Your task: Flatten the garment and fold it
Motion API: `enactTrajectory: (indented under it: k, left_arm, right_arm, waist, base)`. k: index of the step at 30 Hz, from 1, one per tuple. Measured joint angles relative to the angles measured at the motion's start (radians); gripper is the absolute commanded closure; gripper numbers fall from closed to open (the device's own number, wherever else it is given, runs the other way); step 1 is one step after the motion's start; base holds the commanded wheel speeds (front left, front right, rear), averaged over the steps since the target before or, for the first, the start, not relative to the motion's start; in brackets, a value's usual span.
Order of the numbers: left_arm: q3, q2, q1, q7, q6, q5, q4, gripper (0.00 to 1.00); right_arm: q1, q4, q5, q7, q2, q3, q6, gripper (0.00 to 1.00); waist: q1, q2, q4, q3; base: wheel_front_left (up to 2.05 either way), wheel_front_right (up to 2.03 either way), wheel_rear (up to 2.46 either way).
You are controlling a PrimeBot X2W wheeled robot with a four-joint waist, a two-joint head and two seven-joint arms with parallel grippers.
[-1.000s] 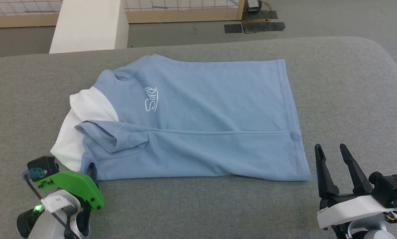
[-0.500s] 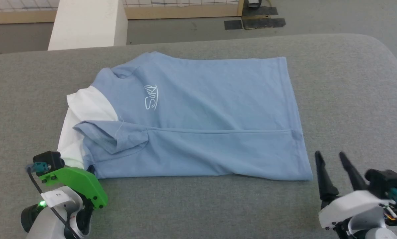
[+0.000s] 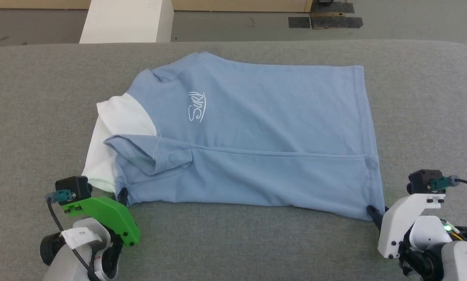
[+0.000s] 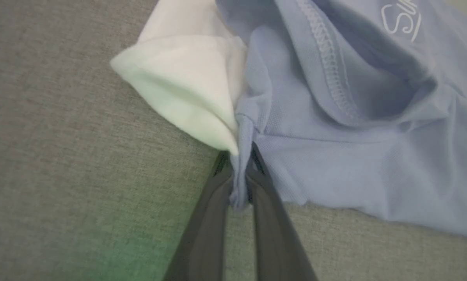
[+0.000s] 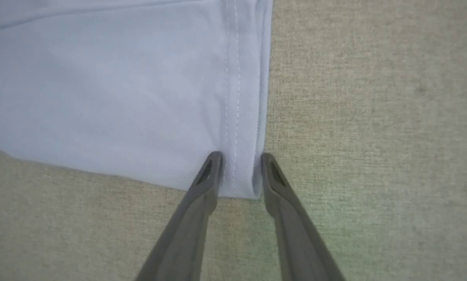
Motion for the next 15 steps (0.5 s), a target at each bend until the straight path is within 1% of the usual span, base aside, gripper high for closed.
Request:
enactTrajectory:
  k: [3,4,10,13,15]
  left_arm:
    - [-0.005,-0.001,-0.003,-0.037,-0.012,0.007,0.007,1.0]
    - [-0.007,-0.001,-0.003,-0.057,-0.016,0.014,0.009,1.0]
    - [0.011,0.004,-0.004,-0.221,-0.014,0.07,-0.01,1.0]
    - [0.024,0.016,0.009,-0.263,0.008,0.087,-0.05,1.0]
    - [0.027,0.024,0.042,-0.26,0.031,0.103,-0.097,1.0]
  right_arm:
    - [0.001,-0.027,0.003,0.018,0.003,-0.002,0.0,1.0]
    - [0.003,-0.038,0.005,0.002,0.004,-0.004,0.0,1.0]
    - [0.02,-0.11,0.054,-0.188,0.004,-0.001,0.0,1.0]
    - [0.065,-0.159,0.074,-0.247,0.005,0.003,0.0,1.0]
    - [0.106,-0.197,0.092,-0.26,0.005,-0.002,0.0,1.0]
  waist:
    - [0.0,0.0,0.005,0.001]
    - [0.0,0.0,0.006,-0.002]
    - [0.0,0.0,0.009,-0.035]
    - [0.0,0.0,0.01,-0.06]
    - [0.0,0.0,0.01,-0.077]
  base:
    - [0.0,0.0,0.0]
    - [0.0,0.0,0.0]
    - [0.0,0.0,0.0]
    - [0.0,0.0,0.0]
    - [0.0,0.0,0.0]
